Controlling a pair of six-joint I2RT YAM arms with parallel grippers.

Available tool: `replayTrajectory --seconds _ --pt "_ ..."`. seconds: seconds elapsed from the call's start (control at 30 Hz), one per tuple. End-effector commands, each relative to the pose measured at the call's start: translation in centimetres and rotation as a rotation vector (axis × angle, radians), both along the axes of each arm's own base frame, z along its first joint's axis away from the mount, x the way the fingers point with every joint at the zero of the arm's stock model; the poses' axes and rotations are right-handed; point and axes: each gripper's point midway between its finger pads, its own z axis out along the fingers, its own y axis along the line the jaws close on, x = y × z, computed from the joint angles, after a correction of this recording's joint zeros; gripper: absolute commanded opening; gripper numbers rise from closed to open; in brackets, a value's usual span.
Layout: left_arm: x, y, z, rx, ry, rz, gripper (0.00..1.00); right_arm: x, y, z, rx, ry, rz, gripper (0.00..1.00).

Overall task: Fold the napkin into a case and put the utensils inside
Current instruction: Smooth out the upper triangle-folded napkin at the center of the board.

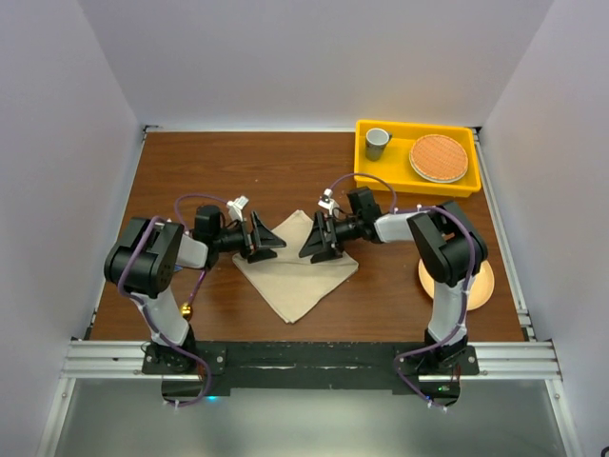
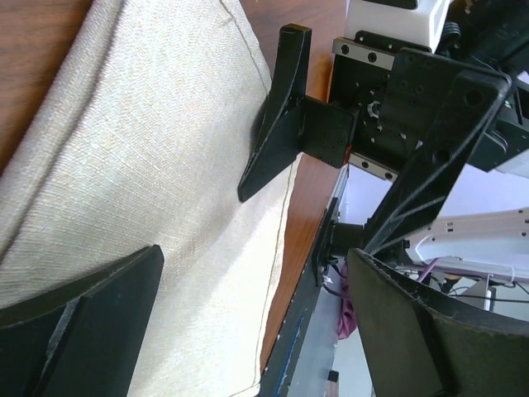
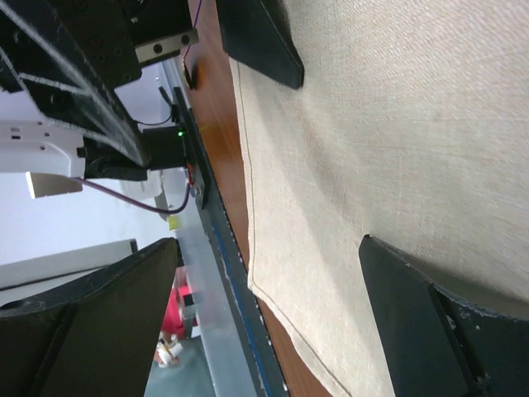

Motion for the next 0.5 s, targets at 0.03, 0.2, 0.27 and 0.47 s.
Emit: replayTrajectory --seconds 0.03,0.2,0.27,0.47 --pt "0.6 2.7 -3.1 0.087 0.019 0.056 1.00 -0.6 -3.0 -2.9 -0.074 0.023 -0.007 0.98" --pt "0.5 3.6 -3.6 0.106 0.021 0.057 1.00 -1.2 -5.2 -3.9 -0.110 0.026 0.000 0.98" --pt "0.4 3.7 -3.7 0.114 0.023 0.053 1.00 -1.3 -6.3 -4.3 -0.127 0.020 0.006 0.98" --pt "0.8 3.4 -2.3 0.084 -0.027 0.041 1.00 -1.0 -6.6 -1.6 -0.104 -0.038 0.036 0.98"
